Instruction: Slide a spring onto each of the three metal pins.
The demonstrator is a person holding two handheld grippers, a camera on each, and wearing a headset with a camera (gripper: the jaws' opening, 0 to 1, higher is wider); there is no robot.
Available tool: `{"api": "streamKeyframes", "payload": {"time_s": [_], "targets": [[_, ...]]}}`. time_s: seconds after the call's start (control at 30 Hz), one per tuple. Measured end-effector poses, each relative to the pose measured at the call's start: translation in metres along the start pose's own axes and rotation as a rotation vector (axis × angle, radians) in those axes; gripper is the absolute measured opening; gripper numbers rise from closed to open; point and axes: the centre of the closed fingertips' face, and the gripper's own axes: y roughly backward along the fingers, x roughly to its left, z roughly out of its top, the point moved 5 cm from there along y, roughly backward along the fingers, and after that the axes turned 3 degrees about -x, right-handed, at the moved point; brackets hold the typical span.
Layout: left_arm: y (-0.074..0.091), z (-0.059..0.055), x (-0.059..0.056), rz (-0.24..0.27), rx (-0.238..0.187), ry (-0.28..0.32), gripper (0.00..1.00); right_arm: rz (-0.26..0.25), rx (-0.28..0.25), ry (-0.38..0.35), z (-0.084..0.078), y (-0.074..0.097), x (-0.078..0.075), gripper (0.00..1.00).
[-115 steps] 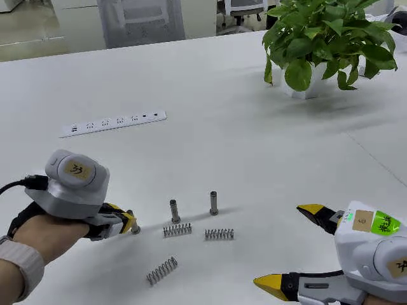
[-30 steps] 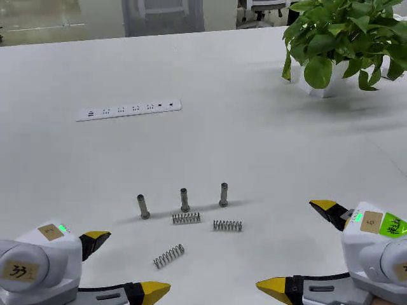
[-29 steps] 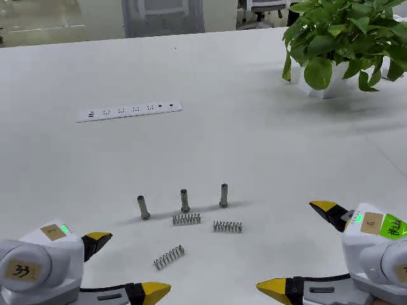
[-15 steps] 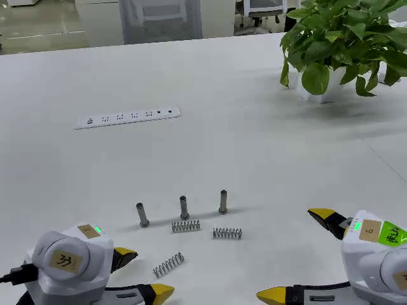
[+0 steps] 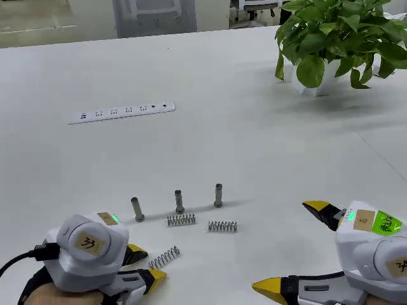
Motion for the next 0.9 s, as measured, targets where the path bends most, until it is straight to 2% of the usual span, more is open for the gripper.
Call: {"api": "streamKeyframes", "payload": {"time_s": [0.07,0.17,0.4,0.57,0.7,0.9], "targets": [[0.001,0.0,0.001,0.006,0.027,-0.045,0.28,-0.001,0.0,-0.001,0.0,0.0,0.0,0.97],[0.0,0.001,0.002,0.012,0.049,-0.069,0.27,-0.002,0.0,-0.001,0.0,0.0,-0.001,0.97],[-0.004,0.007,-0.003,-0.005,0.097,-0.093,0.23,0.0,0.004,-0.001,-0.002,-0.001,0.0,0.97],[-0.004,0.007,-0.001,-0.006,0.131,-0.103,0.19,0.005,0.003,0.001,-0.002,-0.001,0.0,0.97],[-0.006,0.008,-0.003,-0.02,0.144,-0.147,0.15,0.005,0.003,0.001,-0.002,-0.001,0.001,0.97],[-0.006,0.008,-0.002,-0.016,0.151,-0.141,0.11,0.01,0.006,0.002,-0.003,-0.002,0.002,0.97]]}}
